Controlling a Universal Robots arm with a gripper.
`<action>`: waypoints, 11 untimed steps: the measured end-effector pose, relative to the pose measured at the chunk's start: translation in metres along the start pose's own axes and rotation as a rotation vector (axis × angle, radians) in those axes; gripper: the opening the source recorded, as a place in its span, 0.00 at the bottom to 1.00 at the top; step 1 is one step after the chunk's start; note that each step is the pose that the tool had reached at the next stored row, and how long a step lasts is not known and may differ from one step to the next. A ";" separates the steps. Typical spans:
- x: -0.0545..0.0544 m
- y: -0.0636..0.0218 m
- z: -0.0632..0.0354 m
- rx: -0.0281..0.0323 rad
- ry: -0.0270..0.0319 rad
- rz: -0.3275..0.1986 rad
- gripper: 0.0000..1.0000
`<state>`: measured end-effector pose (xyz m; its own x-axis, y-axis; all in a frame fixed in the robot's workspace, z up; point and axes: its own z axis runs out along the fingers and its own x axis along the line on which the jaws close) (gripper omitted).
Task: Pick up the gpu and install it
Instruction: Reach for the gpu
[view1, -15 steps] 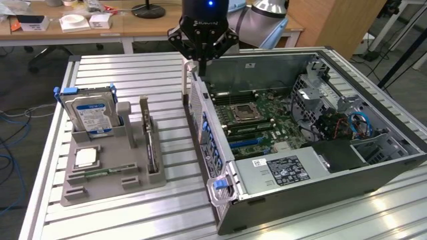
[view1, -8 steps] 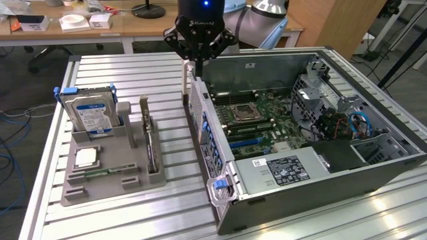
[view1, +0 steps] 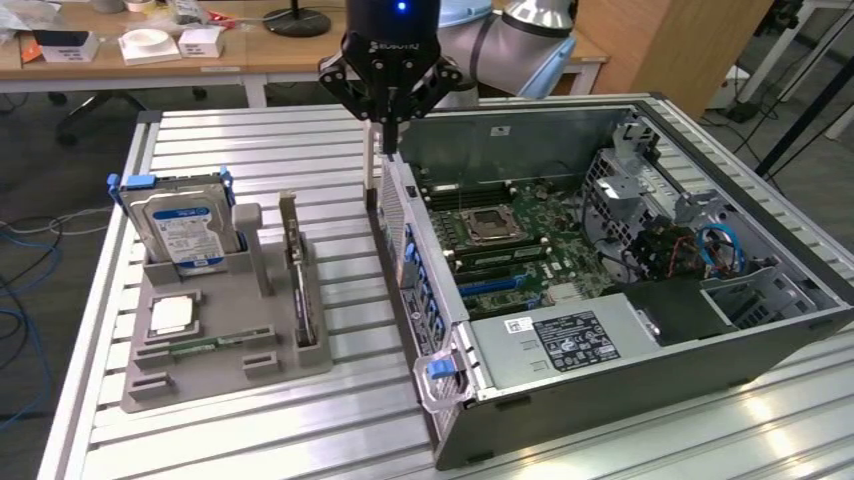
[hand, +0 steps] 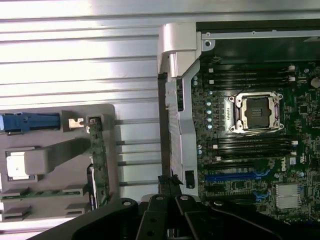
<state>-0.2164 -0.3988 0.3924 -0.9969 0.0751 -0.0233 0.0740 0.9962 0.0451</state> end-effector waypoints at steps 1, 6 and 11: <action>0.001 -0.0001 0.0000 0.0000 0.0000 0.000 0.11; 0.006 -0.0004 -0.0001 0.0000 0.0000 0.000 0.11; 0.010 -0.0008 -0.0003 0.0000 0.0000 0.000 0.11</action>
<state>-0.2269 -0.3989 0.3923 -0.9969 0.0750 -0.0233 0.0739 0.9962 0.0450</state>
